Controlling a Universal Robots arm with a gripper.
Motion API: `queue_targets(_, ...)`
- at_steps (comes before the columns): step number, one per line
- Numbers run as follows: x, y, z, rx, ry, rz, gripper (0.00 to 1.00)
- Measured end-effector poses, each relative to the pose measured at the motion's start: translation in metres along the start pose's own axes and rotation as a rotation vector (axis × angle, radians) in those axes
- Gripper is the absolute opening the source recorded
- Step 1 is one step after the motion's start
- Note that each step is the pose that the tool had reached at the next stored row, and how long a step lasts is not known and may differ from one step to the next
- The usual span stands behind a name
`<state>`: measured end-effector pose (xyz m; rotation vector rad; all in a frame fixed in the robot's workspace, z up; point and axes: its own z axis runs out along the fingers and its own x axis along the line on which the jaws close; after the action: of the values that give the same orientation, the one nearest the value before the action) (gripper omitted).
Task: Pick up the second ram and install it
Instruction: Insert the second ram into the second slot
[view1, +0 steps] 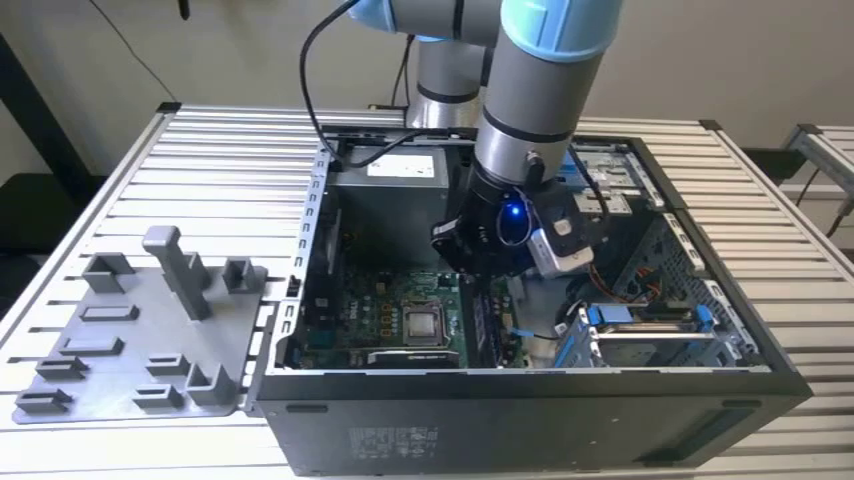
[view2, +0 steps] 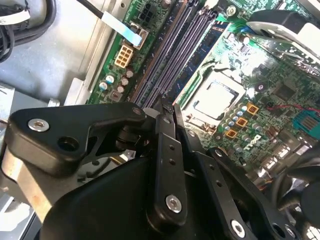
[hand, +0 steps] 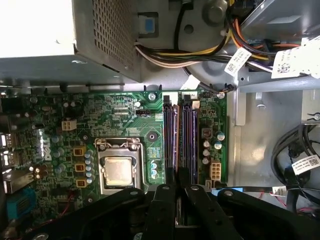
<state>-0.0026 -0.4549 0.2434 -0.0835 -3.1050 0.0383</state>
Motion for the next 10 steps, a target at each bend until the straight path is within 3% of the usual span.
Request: queue_targets(10, -0.0002, 0.0001, 0.0047, 0.0, -0.0003, -0.008, 0.14)
